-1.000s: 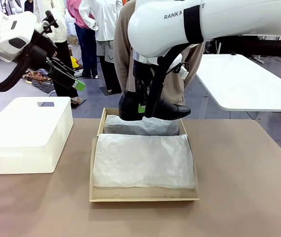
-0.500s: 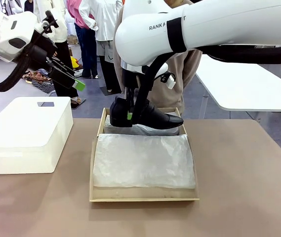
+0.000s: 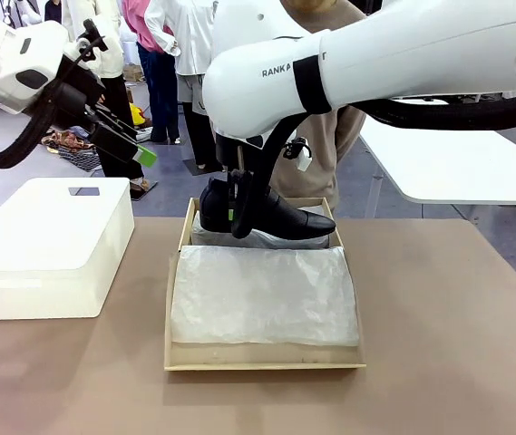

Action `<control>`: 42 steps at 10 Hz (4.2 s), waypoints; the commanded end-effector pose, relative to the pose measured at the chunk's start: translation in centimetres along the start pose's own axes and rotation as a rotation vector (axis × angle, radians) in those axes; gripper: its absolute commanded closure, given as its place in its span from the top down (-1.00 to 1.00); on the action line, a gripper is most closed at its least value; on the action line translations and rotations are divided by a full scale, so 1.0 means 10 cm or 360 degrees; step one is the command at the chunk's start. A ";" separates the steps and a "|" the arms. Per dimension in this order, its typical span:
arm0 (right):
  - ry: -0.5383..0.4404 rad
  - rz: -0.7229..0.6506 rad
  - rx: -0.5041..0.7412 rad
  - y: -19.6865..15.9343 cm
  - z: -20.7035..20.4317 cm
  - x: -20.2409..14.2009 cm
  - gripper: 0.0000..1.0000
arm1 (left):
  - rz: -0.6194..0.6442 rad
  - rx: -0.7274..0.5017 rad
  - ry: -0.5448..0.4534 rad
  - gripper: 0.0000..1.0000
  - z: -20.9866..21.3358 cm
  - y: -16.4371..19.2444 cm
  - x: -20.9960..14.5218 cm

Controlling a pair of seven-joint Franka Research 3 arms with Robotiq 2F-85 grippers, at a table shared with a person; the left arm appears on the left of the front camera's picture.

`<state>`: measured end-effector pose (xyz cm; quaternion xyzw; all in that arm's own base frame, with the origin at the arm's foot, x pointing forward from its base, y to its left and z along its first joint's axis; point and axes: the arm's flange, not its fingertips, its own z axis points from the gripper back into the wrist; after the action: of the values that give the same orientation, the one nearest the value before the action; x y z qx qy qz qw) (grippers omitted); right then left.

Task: Pack the shoes into the box.
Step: Place the other shoe of the Shoes into the Shoes Box, then close the Shoes Box.

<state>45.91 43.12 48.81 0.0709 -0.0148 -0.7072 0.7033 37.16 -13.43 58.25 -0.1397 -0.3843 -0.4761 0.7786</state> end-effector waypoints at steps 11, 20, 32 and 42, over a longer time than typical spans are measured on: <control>-0.0011 -0.0050 0.0038 0.16 -0.42 -0.17 -1.00 | -0.0013 -0.0029 -0.0028 1.00 -0.01 0.02 -0.02; 0.0014 -0.0053 -0.0015 0.22 -0.68 -0.18 -0.61 | -0.0013 -0.0029 -0.0028 1.00 -0.01 0.02 -0.02; 0.0102 -0.0041 -0.0091 0.10 -0.05 0.00 1.00 | -0.0013 -0.0029 -0.0028 1.00 -0.01 0.02 -0.02; -0.0129 0.0373 0.0000 0.03 0.28 0.53 1.00 | -0.0013 -0.0029 -0.0028 1.00 -0.01 0.02 -0.02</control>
<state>46.86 40.64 50.73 0.0448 -0.0201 -0.6575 0.7518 37.16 -13.43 58.25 -0.1397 -0.3843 -0.4761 0.7786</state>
